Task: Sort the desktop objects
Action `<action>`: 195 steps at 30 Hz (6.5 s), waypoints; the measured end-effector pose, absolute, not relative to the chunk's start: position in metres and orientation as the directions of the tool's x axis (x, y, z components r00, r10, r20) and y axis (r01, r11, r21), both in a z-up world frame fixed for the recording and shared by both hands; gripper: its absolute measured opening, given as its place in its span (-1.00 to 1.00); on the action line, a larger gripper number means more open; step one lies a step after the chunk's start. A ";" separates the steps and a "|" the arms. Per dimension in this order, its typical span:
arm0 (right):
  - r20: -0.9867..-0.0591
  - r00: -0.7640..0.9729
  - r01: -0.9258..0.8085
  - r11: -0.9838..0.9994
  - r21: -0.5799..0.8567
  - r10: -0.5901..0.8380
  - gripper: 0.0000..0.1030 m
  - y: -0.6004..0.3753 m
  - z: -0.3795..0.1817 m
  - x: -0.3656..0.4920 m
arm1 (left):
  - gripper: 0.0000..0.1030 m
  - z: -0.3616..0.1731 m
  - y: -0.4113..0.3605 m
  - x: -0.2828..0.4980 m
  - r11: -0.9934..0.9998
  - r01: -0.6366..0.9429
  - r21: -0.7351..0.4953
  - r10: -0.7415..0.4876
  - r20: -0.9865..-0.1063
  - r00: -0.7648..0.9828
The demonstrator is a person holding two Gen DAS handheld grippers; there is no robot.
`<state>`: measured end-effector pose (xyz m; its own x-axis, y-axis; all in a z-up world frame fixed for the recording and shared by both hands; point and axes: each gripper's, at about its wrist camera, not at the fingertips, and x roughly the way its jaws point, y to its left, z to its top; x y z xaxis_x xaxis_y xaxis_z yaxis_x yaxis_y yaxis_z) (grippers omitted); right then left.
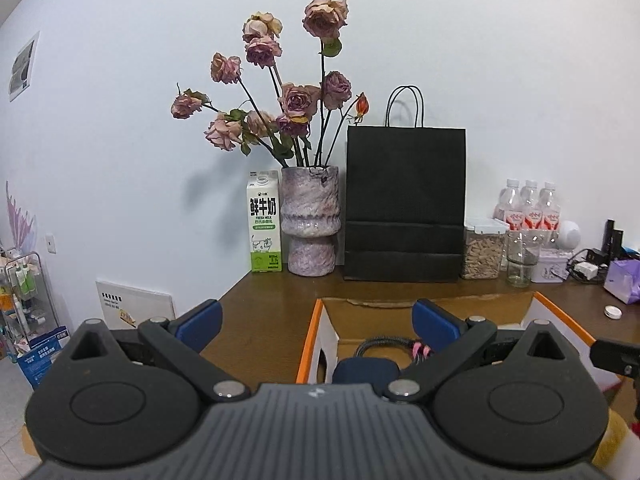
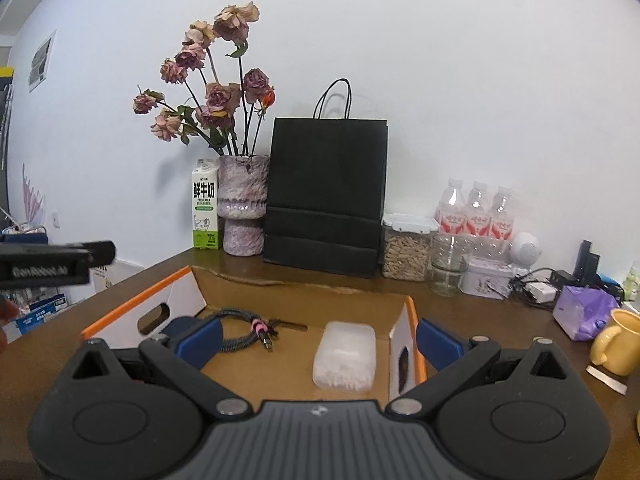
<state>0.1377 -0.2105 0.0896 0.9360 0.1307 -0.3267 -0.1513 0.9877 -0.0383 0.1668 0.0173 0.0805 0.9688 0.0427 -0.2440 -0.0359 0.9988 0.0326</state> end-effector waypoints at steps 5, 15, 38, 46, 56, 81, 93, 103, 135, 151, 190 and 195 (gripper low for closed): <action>-0.352 0.927 -0.150 0.988 -0.033 0.129 1.00 -0.222 0.077 0.106 | 1.00 0.073 0.027 0.142 0.999 -0.023 0.040 0.033 -0.270 0.962; -0.390 0.903 -0.186 0.982 0.024 0.181 1.00 -0.230 0.039 0.041 | 1.00 0.024 0.043 0.083 0.999 0.011 0.033 0.001 -0.356 0.935; -0.443 0.870 -0.230 0.973 0.023 0.216 1.00 -0.207 0.008 0.012 | 1.00 -0.017 0.039 0.051 0.987 0.109 -0.118 -0.153 -0.481 0.863; -0.455 0.864 -0.228 0.973 0.029 0.216 1.00 -0.205 0.003 0.017 | 1.00 -0.021 0.039 0.056 0.993 0.068 -0.095 -0.107 -0.508 0.855; -0.483 0.851 -0.228 0.974 0.014 0.206 0.87 -0.198 -0.005 0.035 | 1.00 -0.015 0.033 0.071 0.996 0.080 -0.040 -0.089 -0.487 0.869; -0.485 0.840 -0.239 0.969 0.069 0.242 -0.02 -0.193 -0.006 0.047 | -0.53 -0.023 0.017 0.103 0.990 0.139 0.003 -0.115 -0.551 0.827; -0.417 0.871 -0.247 0.965 0.088 0.260 -0.02 -0.194 0.014 0.045 | -0.54 0.009 0.014 0.087 0.988 0.158 0.000 -0.140 -0.456 0.879; -0.308 0.918 -0.243 0.968 0.060 0.250 -0.02 -0.193 0.055 0.073 | -0.54 0.044 -0.006 0.108 0.982 0.187 -0.013 -0.179 -0.359 0.916; -0.436 0.887 -0.136 0.988 0.072 0.154 0.08 -0.216 0.031 0.219 | -0.51 0.011 -0.053 0.246 0.986 0.158 -0.060 -0.167 -0.492 0.855; -0.360 0.925 -0.104 0.992 0.072 0.123 1.00 -0.220 0.041 0.203 | 1.00 0.024 -0.046 0.232 0.997 0.073 -0.033 -0.080 -0.402 0.912; -0.283 0.955 -0.096 0.995 -0.017 0.087 1.00 -0.230 0.081 0.140 | 1.00 0.056 -0.022 0.185 0.998 0.052 -0.038 -0.062 -0.357 0.932; -0.293 0.952 -0.098 0.995 -0.029 0.086 1.00 -0.235 0.077 0.114 | 1.00 0.057 -0.018 0.162 0.998 0.055 -0.018 -0.058 -0.363 0.930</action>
<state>0.1137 -0.2348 0.0766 0.9524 0.0856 -0.2926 -0.0984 0.9947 -0.0293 0.1624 -0.0180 0.0571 0.9299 -0.0580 -0.3633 0.0551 0.9983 -0.0182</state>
